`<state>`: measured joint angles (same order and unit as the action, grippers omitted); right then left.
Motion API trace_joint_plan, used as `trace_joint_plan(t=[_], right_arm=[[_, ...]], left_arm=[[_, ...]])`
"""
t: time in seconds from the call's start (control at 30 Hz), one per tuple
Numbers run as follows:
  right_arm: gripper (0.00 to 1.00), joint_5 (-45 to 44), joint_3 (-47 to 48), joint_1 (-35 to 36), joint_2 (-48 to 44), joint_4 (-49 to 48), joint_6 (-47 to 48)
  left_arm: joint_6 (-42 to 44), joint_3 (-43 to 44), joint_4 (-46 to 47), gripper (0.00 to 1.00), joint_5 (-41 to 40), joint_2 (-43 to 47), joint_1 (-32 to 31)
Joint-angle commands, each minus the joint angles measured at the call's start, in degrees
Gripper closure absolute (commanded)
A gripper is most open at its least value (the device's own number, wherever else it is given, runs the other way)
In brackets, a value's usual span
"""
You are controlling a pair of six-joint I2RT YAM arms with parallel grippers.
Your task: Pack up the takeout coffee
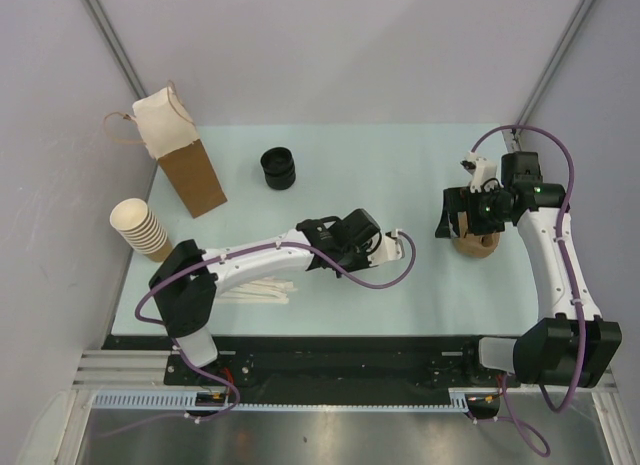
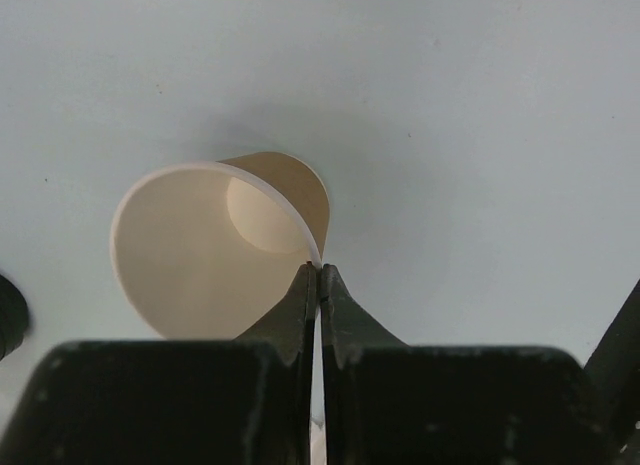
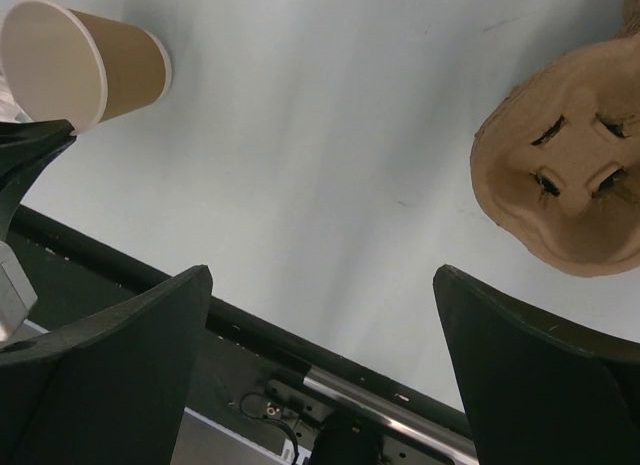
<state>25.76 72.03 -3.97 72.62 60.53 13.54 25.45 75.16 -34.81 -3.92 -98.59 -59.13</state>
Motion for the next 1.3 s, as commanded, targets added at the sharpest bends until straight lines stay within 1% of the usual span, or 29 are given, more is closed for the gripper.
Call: trace_joint_plan(t=[0.0, 0.1, 0.13, 0.2, 0.23, 0.3, 0.47, 0.57, 0.6, 0.67, 0.73, 0.77, 0.8, 0.83, 0.9, 0.97, 1.0, 1.03, 1.1, 1.13, 1.2, 1.23, 1.27], right_arm=[[0.0, 1.05, 0.13, -0.25, 0.24, -1.03, -0.88], [0.0, 1.22, 0.13, -0.34, 0.15, -0.94, -0.88], [0.0, 1.14, 0.22, -0.34, 0.07, -0.94, -0.97], [0.0, 1.22, 0.22, -0.34, 0.07, -0.85, -0.88], [0.0, 1.22, 0.13, -0.34, -0.02, -0.77, -0.97], [0.0, 1.4, 0.13, -0.43, -0.11, -0.77, -0.89], [0.0, 1.49, 0.13, -0.43, -0.37, -0.59, -0.89], [0.0, 1.4, 0.22, -0.43, -0.72, -0.68, -0.97], [0.0, 1.31, 0.22, -0.43, -0.9, -0.77, -0.88], [0.0, 1.31, 0.22, -0.43, -1.25, -0.77, -0.8], [0.0, 1.22, 0.22, -0.17, -1.43, -0.68, -0.36], [0.0, 0.35, 0.22, -0.08, -1.69, -0.51, 0.43], [0.0, -0.18, 0.3, 0.19, -1.69, -0.42, 0.96], [0.0, -0.62, 0.57, 0.19, -1.78, 0.37, 1.57], [0.0, -1.15, 1.44, 0.19, -2.13, 1.25, 2.89], [0.0, -1.32, 2.41, 0.19, -2.31, 2.22, 3.51], [0.0, -1.32, 2.59, 0.19, -2.66, 2.57, 3.95], [0.0, -1.41, 2.94, 0.19, -2.75, 3.18, 4.04], [0.0, -2.55, 3.29, 0.19, -3.18, 3.28, 4.04], [0.0, -3.16, 3.38, 0.1, -3.36, 3.36, 4.04], [0.0, -5.36, 3.47, -0.07, -3.54, 3.36, 4.21], [0.0, -6.15, 3.47, -0.16, -3.54, 3.54, 4.39], [0.0, -6.42, 3.56, -0.34, -3.45, 3.71, 4.48]], left_arm=[[-2.77, -0.36, 2.55, 0.97, 2.86, 0.85, -0.28], [-3.3, -0.36, 2.55, 0.94, 3.04, 0.68, -0.28], [-3.3, -0.27, 2.55, 0.9, 2.96, 0.76, -0.28], [-3.39, -0.27, 2.64, 0.87, 2.7, 0.94, -0.28], [-3.39, -0.36, 2.47, 0.81, 2.52, 1.11, -0.19], [-3.39, -0.01, 2.29, 0.76, 2.34, 1.64, -0.28], [-3.48, 2.09, 0.01, 0.59, 1.47, 2.43, -0.19], [-3.74, 5.52, -3.15, 0.5, 1.11, 3.84, -0.19], [-3.83, 7.88, -4.03, 0.48, 0.94, 4.88, -0.11], [-3.13, 10.7, -7.37, 0.39, 1.2, 6.03, -0.1], [-2.52, 15.09, -11.14, 0.22, 1.29, 7.78, -0.1], [-1.82, 16.5, -12.38, 0.15, 1.11, 8.49, 0.07], [-1.64, 18.86, -13.43, 0.05, 0.94, 9.11, 0.25], [-1.55, 19.93, -15.27, 0.01, 0.76, 10.59, 0.51], [-1.98, 22.21, -16.69, 0.0, 1.02, 12.18, 2.17], [-3.3, 22.93, -18.36, 0.01, 2.77, 15.08, 5.6], [-4.0, 22.76, -18.54, 0.01, 6.35, 16.31, 7.09], [-4.79, 22.23, -18.46, 0.0, 7.78, 17.54, 10.5], [-7.08, 20.39, -17.67, 0.01, 11.72, 21.49, 13.94], [-7.95, 19.34, -17.05, 0.0, 11.92, 22.98, 16.83], [-11.99, 15.3, -13.63, 0.0, 11.66, 27.38, 19.31], [-13.57, 13.54, -12.14, 0.01, 11.74, 28.87, 22.02], [-15.85, 9.26, -10.82, 0.0, 12.27, 32.11, 23.35]])
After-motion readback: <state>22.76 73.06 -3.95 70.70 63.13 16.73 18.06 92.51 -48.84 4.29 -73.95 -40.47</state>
